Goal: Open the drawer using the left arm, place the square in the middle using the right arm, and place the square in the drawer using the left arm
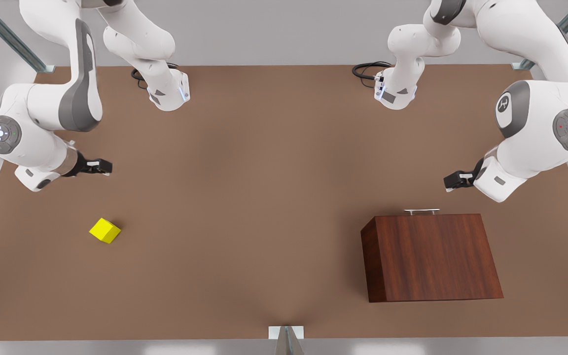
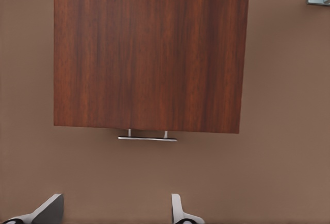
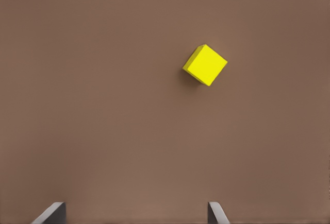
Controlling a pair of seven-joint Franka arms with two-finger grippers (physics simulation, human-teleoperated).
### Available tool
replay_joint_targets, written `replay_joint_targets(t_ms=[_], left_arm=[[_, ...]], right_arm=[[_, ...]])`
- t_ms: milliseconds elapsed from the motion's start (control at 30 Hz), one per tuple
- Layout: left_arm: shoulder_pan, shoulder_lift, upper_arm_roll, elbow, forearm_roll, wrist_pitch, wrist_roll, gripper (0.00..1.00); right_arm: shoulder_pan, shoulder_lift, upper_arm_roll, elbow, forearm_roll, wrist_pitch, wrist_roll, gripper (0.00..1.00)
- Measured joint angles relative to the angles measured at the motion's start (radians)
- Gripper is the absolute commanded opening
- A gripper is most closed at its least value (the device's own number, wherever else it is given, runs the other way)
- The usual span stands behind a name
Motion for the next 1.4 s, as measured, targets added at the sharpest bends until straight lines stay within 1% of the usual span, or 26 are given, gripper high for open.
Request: replay_joint_targets(t_ms=[67, 100, 167, 233, 267, 300, 333, 367, 400, 433, 467, 533, 567, 667, 767, 867, 1000, 1133, 1167, 1200, 1267, 1300, 1333, 1367, 1400], left_arm=[[0.000, -0.004, 0.000, -0.016, 0.002, 0.010, -0.020, 1.00], [-0.001, -0.039, 0.000, -0.095, 0.003, 0.061, -0.077, 1.00], [-0.001, -0.135, -0.001, -0.292, 0.003, 0.210, -0.326, 1.00], [-0.003, -0.241, -0.001, -0.501, -0.002, 0.391, -0.594, 1.00], [-0.003, -0.268, -0.003, -0.568, -0.004, 0.459, -0.724, 1.00], [-0.002, -0.300, -0.005, -0.661, -0.007, 0.559, -0.845, 1.00], [-0.004, -0.347, -0.005, -0.784, -0.011, 0.706, -0.940, 1.00], [-0.004, -0.380, -0.006, -0.875, -0.015, 0.805, -1.011, 1.00], [-0.003, -0.390, -0.008, -0.930, -0.019, 0.875, -1.060, 1.00], [-0.003, -0.390, -0.009, -0.956, -0.021, 0.914, -1.098, 1.00], [-0.004, -0.387, -0.009, -0.968, -0.024, 0.938, -1.120, 1.00], [-0.003, -0.382, -0.009, -1.002, -0.043, 0.993, -1.130, 1.00], [-0.003, -0.380, -0.009, -1.003, -0.056, 1.005, -1.139, 1.00], [-0.004, -0.361, -0.009, -1.004, -0.082, 1.028, -1.163, 1.00], [-0.003, -0.348, -0.009, -1.019, -0.094, 1.049, -1.189, 1.00], [-0.003, -0.335, -0.009, -1.047, -0.114, 1.086, -1.229, 1.00], [-0.004, -0.310, -0.009, -1.063, -0.144, 1.150, -1.286, 1.00], [-0.002, -0.289, -0.010, -1.080, -0.175, 1.174, -1.286, 1.00], [-0.003, -0.280, -0.009, -1.083, -0.183, 1.189, -1.286, 1.00], [-0.003, -0.274, -0.009, -1.083, -0.190, 1.195, -1.286, 1.00], [-0.003, -0.253, -0.009, -1.083, -0.201, 1.223, -1.286, 1.00], [-0.003, -0.244, -0.009, -1.082, -0.207, 1.227, -1.286, 1.00], [-0.003, -0.234, -0.009, -1.082, -0.212, 1.235, -1.286, 1.00], [-0.003, -0.220, -0.009, -1.082, -0.215, 1.241, -1.286, 1.00], [-0.003, -0.209, -0.009, -1.083, -0.218, 1.251, -1.286, 1.00]], right_arm=[[0.011, 0.003, -0.006, -0.011, 0.000, 0.049, 0.001, 1.00], [0.009, 0.002, -0.007, -0.019, 0.000, 0.060, 0.002, 1.00], [0.008, -0.002, -0.020, -0.068, 0.001, 0.134, 0.002, 1.00], [0.007, 0.002, -0.077, -0.121, 0.001, 0.230, 0.003, 1.00], [-0.024, 0.004, -0.085, -0.162, 0.007, 0.314, 0.007, 1.00], [-0.025, 0.032, -0.092, -0.189, 0.009, 0.374, 0.070, 1.00], [-0.005, 0.056, -0.102, -0.208, 0.005, 0.387, 0.105, 1.00], [-0.009, 0.089, -0.110, -0.229, 0.004, 0.425, 0.108, 1.00], [-0.025, 0.117, -0.142, -0.256, 0.004, 0.462, 0.106, 1.00], [-0.033, 0.140, -0.155, -0.289, 0.003, 0.571, 0.104, 1.00], [-0.032, 0.172, -0.168, -0.298, 0.013, 0.618, 0.121, 1.00], [-0.032, 0.237, -0.169, -0.292, 0.020, 0.649, 0.212, 1.00], [-0.032, 0.276, -0.169, -0.294, 0.022, 0.727, 0.281, 1.00], [-0.023, 0.355, -0.168, -0.279, 0.046, 0.821, 0.353, 1.00], [-0.032, 0.397, -0.168, -0.289, 0.052, 0.940, 0.357, 1.00], [-0.044, 0.451, -0.166, -0.266, 0.131, 1.008, 0.374, 1.00], [-0.059, 0.458, -0.168, -0.272, 0.130, 1.016, 0.368, 1.00], [-0.056, 0.476, -0.168, -0.275, 0.130, 1.016, 0.373, 1.00], [-0.051, 0.476, -0.168, -0.276, 0.130, 1.014, 0.371, 0.92], [-0.051, 0.480, -0.167, -0.265, 0.130, 1.014, 0.367, 0.87], [-0.047, 0.502, -0.168, -0.262, 0.132, 1.013, 0.374, 0.86], [-0.049, 0.506, -0.168, -0.262, 0.132, 1.015, 0.373, 0.81], [-0.049, 0.512, -0.168, -0.259, 0.132, 1.018, 0.372, 0.80], [-0.048, 0.516, -0.168, -0.254, 0.133, 1.020, 0.374, 0.77], [-0.048, 0.520, -0.168, -0.250, 0.133, 1.021, 0.373, 0.71]])
